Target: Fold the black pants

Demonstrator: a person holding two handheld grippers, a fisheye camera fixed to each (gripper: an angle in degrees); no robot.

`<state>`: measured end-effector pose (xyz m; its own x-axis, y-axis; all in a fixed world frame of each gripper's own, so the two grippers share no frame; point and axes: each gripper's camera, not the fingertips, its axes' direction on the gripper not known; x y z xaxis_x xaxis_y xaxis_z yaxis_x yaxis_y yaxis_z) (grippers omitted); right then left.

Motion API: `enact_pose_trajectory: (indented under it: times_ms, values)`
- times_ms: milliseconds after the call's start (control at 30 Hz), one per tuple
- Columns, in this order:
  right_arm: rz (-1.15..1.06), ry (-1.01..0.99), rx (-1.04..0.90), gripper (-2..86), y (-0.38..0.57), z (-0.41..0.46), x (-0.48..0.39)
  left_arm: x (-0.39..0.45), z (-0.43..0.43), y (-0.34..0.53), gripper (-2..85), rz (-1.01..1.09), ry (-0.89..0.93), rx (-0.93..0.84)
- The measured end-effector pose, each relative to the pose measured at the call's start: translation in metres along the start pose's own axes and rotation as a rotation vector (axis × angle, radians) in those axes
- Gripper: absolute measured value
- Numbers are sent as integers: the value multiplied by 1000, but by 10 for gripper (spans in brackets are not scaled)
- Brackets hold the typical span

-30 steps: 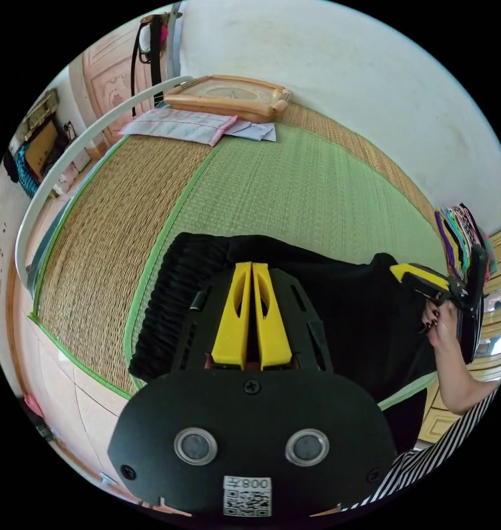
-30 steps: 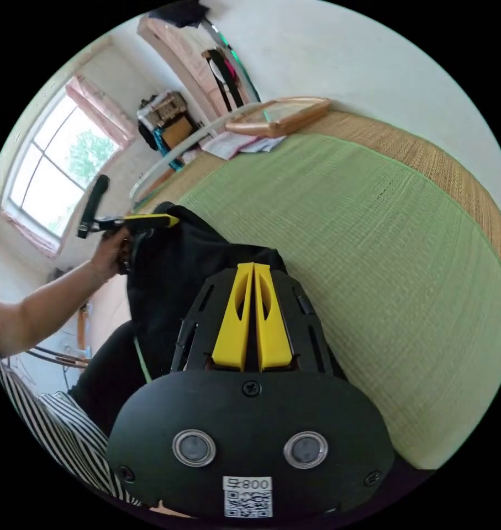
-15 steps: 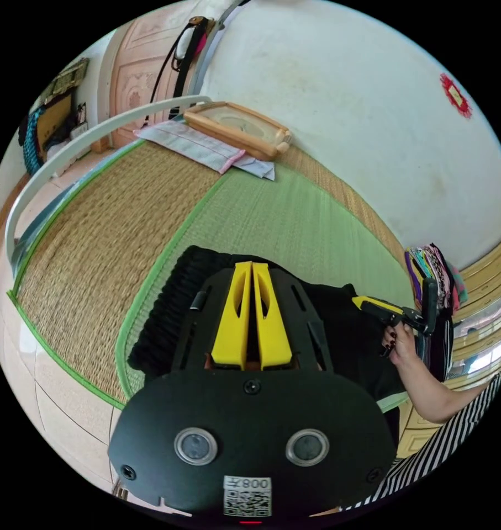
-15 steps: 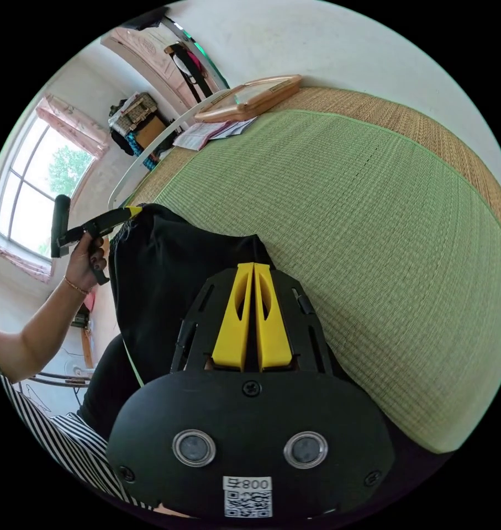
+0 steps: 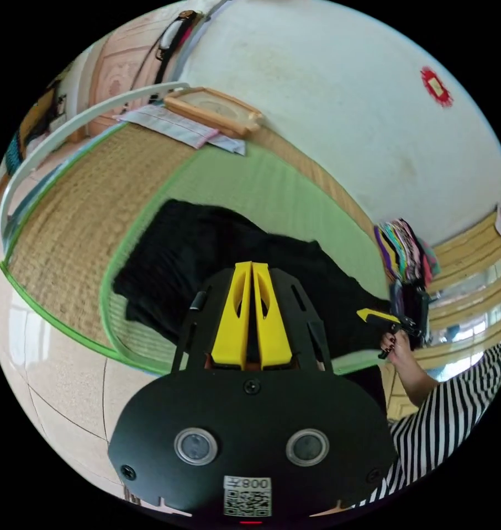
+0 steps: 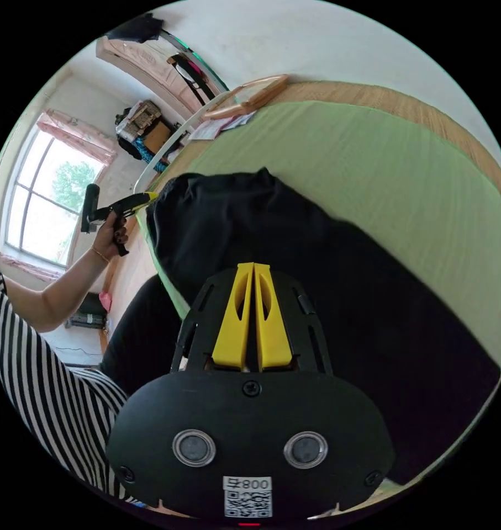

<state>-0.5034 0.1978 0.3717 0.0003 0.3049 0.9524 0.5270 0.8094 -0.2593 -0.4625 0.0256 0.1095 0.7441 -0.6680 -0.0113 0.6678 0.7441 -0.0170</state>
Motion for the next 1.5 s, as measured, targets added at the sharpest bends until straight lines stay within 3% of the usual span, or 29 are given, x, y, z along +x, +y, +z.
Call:
enact_pose_trajectory:
  times_ms: [100, 200, 300, 500, 833, 967, 1133, 1500]
  values:
    - [101, 80, -13, 1, 54, -9, 12, 38, 34, 11, 1, 93, 53, -172]
    - [200, 151, -32, 1, 95, -7, 30, 66, 70, 15, 0, 165, -20, -323]
    - [264, 115, 3, 1, 125, -1, 48, 81, 77, 3, 0, 110, -19, -356]
    - [307, 118, 121, 1, 169, -19, 67, 152, 80, -27, 0, 239, -19, -331]
    - [648, 248, 251, 1, 291, -50, 165, 372, 211, -65, 1, 648, 212, -522]
    - [679, 126, 330, 1, 333, -41, 186, 458, 262, -73, 3, 745, 295, -603]
    - [692, 160, 387, 5, 377, -45, 195, 548, 305, -83, 12, 864, 374, -641]
    - [894, 295, 557, 65, 513, -67, 232, 709, 395, -105, 76, 1007, 318, -693]
